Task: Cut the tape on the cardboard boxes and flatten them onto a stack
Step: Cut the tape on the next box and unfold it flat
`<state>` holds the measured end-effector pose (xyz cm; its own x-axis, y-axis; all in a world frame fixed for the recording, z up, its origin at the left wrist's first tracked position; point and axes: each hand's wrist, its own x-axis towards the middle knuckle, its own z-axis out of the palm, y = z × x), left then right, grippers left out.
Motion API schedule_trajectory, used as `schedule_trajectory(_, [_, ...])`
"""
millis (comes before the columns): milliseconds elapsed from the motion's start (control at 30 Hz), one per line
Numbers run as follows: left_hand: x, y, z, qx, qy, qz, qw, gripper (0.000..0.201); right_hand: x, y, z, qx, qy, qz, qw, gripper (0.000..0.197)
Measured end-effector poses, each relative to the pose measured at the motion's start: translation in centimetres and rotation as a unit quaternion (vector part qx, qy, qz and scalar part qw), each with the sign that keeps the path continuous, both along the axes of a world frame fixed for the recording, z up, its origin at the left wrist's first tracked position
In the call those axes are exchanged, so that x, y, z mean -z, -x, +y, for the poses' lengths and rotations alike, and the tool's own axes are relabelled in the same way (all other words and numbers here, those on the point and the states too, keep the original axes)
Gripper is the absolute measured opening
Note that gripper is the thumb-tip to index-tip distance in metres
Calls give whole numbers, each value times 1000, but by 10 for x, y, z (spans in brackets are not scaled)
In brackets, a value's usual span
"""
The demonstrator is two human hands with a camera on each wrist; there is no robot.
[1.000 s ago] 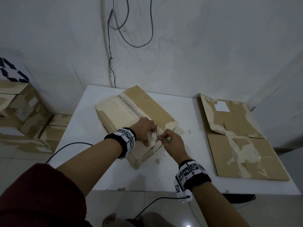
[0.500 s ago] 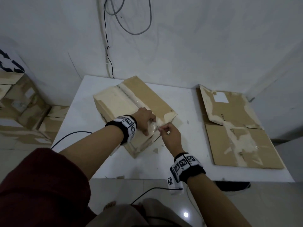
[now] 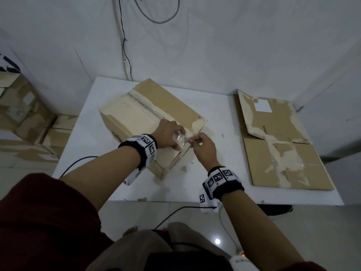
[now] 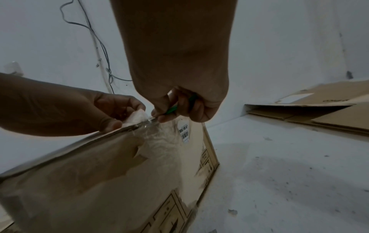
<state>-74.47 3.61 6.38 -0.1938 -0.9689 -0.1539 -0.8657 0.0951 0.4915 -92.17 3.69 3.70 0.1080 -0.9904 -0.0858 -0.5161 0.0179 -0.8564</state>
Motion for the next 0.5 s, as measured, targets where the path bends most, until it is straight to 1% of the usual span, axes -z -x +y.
schedule_trajectory(133, [-1, 4, 0, 4, -9, -1, 1000, 60, 8, 5, 11, 10, -20, -48, 999, 12])
schedule_trajectory(200, [-2, 7, -1, 13, -17, -18, 1000, 61, 9, 5, 12, 20, -26, -67, 997, 12])
schedule_trajectory(267, [-2, 7, -1, 13, -17, -24, 999, 62, 8, 1, 12, 25, -24, -69, 997, 14])
schedule_trajectory(367, [-1, 7, -2, 10, -16, -11, 1000, 60, 9, -1, 21, 31, -11, -72, 997, 16])
schedule_trajectory(500, [-5, 8, -3, 6, 9, 4, 1000, 59, 9, -6, 31, 16, -23, -71, 997, 11])
